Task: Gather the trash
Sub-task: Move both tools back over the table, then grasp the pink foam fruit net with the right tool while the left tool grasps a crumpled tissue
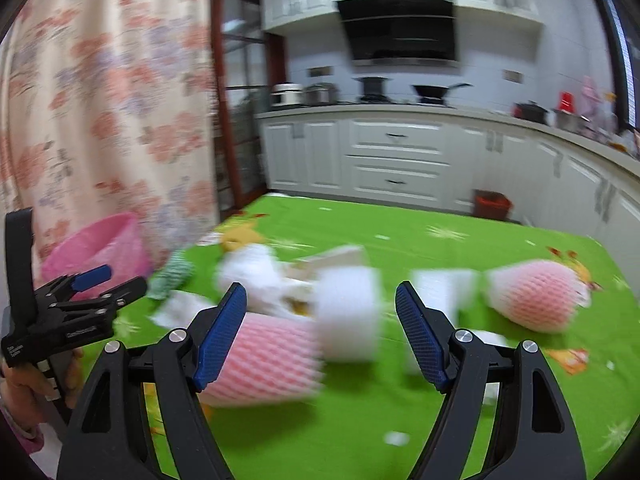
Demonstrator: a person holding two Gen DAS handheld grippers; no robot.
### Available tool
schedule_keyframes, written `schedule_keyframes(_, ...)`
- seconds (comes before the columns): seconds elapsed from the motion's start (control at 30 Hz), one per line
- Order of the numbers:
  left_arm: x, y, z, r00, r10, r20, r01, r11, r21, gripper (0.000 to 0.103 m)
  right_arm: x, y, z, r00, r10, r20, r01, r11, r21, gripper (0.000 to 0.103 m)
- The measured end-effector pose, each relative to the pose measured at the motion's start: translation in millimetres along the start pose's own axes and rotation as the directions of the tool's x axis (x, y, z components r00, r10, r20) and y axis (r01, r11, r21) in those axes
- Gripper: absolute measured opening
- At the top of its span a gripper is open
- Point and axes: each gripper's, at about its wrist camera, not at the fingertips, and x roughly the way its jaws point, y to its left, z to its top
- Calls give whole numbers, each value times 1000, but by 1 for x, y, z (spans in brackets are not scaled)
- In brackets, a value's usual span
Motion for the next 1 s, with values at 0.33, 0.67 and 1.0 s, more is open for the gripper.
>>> schedule_keyframes(0.33,42,-33,-2,995,-39,-96,40,999,9,90,-5,-103,-5,974,-223,-32,225,967,120,72)
schedule_keyframes(0.67,70,-34,-1,981,10,-192,-8,1000,8,90,27,-181,-15,940,-308,-144,333,918,215,75)
schedule_keyframes(1.0,87,-30,-5,962,16,-273,-14,1000,9,57,64,-211,-15,946,-262,-193,305,920,247,82)
